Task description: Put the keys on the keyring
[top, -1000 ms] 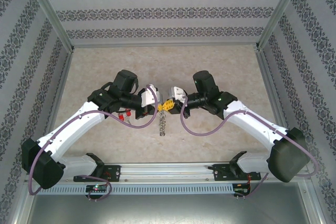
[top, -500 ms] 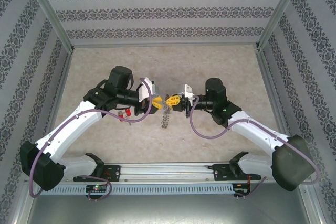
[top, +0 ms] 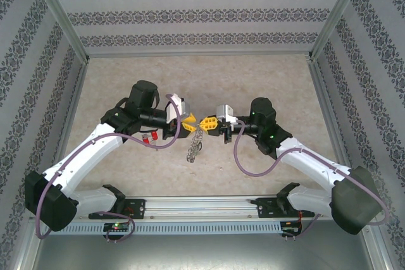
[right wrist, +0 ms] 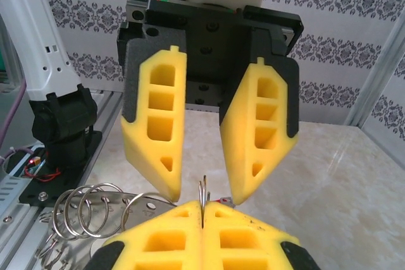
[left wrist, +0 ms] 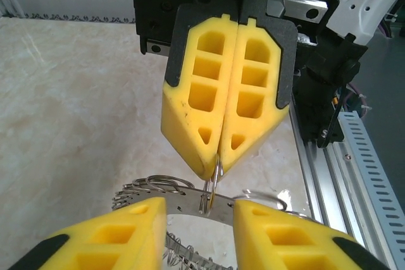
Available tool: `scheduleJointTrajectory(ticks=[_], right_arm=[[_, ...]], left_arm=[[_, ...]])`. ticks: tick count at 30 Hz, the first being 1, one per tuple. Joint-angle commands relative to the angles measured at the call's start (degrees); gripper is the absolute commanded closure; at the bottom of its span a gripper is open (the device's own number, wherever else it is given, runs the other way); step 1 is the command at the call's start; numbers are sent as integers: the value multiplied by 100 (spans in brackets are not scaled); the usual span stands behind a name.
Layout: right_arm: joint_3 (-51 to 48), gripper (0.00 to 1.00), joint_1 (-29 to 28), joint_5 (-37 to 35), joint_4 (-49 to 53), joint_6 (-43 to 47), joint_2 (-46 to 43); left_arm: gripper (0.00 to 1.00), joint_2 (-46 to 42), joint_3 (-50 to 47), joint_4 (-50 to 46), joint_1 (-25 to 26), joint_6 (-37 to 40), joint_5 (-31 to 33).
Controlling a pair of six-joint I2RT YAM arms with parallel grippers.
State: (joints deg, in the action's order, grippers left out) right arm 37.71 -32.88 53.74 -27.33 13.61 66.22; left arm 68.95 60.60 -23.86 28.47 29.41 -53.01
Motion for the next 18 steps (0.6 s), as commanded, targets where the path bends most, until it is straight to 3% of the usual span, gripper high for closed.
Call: scheduleJointTrajectory(ticks=[1, 3, 5, 13, 18], right_arm=[[81, 100, -78, 299, -456, -68, -87], [104, 100, -93, 313, -466, -89, -78], [122, 100, -112, 313, -491, -96, -66], [131, 100, -227, 243, -884, -325, 10], [122, 100, -225, 225, -1185, -495, 49]], left_arm=[[77, -110, -20, 243, -70, 33, -445], [89, -118, -30, 266, -74, 46, -476], [92, -136, -47, 265, -74, 89, -561], [81, -228, -166, 408, -86, 90, -631], [84, -320, -329, 738, -88, -70, -798]])
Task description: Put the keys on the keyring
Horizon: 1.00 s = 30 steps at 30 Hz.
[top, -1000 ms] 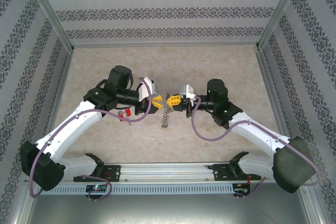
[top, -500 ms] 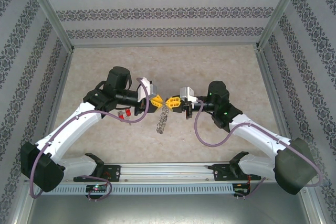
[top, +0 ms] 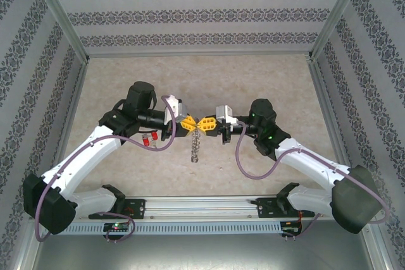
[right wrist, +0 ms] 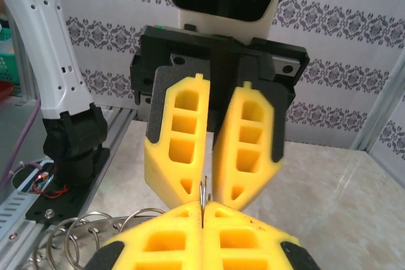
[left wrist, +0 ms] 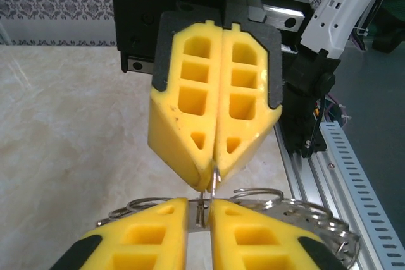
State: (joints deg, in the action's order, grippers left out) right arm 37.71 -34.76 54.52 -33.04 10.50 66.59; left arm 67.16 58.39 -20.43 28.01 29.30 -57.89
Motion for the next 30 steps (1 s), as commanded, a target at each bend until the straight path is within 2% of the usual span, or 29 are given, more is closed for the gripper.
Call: scheduleJointTrajectory(ticks=[1, 5, 8, 10, 13, 16, 20, 22, 23, 30], right_arm=[[116, 100, -39, 144, -697, -237, 27], [109, 100, -39, 167, -1083, -478, 130], [131, 100, -47, 204, -1218, -571, 204], [140, 100, -56, 227, -1190, -547, 240], [157, 100, -98, 312, -916, -312, 258], [179, 100, -216, 267, -148, 296, 217], [83, 100, -285, 15, 37, 508, 286], [77, 95, -286, -87, 73, 496, 335], [73, 89, -283, -148, 91, 505, 358], [43, 68, -173, -378, 213, 526, 425]], left_arm=[[86, -162, -113, 401, -47, -58, -311], [89, -172, -117, 381, -45, -30, -309], [99, -176, -104, 368, -49, -8, -287], [100, -185, -82, 339, -54, 10, -252], [100, -211, -56, 319, -54, -61, 9], [100, -302, -177, 712, -80, -540, 606], [100, -505, -440, 1178, -97, -769, 708], [100, -603, -538, 1255, -99, -764, 879], [100, -645, -560, 1252, -98, -725, 954], [100, -703, -492, 727, -107, -362, 1409]])
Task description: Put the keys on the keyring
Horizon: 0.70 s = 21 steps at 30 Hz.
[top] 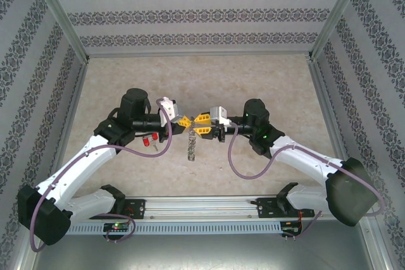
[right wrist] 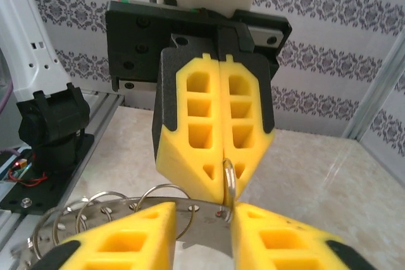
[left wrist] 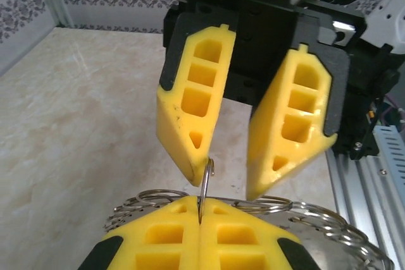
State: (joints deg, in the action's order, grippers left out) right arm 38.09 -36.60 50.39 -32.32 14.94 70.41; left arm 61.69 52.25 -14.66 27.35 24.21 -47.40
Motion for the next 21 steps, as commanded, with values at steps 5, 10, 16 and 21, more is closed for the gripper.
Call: scheduleJointTrajectory(ticks=[5, 10, 16, 21], right_arm=[[-20, 61, 48, -326, 228, 202, 32], [30, 56, 48, -605, 308, 1, 118], [51, 56, -151, -610, 208, -107, 335], [17, 56, -328, -832, 210, -134, 437]], left_arm=[[100, -286, 108, -261, -37, 518, 1296], [100, -585, 80, -474, -77, 806, 2273], [100, -977, -237, -353, -81, 1071, 3382], [100, -1129, -376, -302, -151, 1153, 3802]])
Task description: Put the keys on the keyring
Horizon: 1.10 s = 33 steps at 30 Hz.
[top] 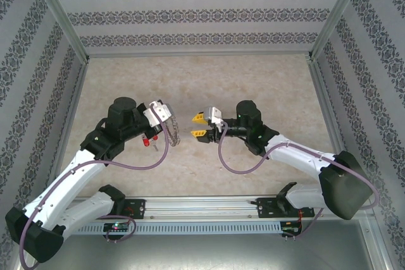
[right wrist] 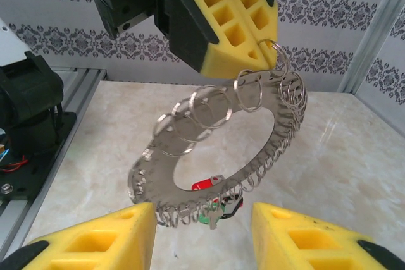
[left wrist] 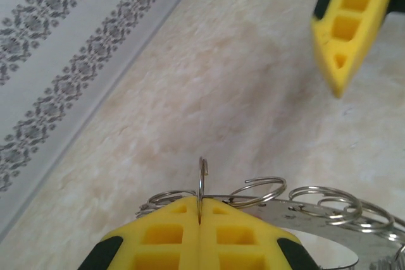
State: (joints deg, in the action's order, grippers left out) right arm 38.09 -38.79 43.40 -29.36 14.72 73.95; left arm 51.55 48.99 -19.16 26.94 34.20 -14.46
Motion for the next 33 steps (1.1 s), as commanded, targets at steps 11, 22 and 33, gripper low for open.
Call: scheduleJointTrajectory(ticks=[11, 22, 33], right_arm=[[74, 52, -1667, -2198, -275, -1392, 826], [1317, 53, -2123, -1607, 973, 436, 2391], [3077, 53, -1571, -1347, 1349, 978, 4291]], left_arm=[[100, 567, 1021, 165, -1314, -2151, 1946], [100, 1077, 1284, 63, -2913, -2909, 1559], [100, 966, 1000, -309, -3527, -2987, 1597]])
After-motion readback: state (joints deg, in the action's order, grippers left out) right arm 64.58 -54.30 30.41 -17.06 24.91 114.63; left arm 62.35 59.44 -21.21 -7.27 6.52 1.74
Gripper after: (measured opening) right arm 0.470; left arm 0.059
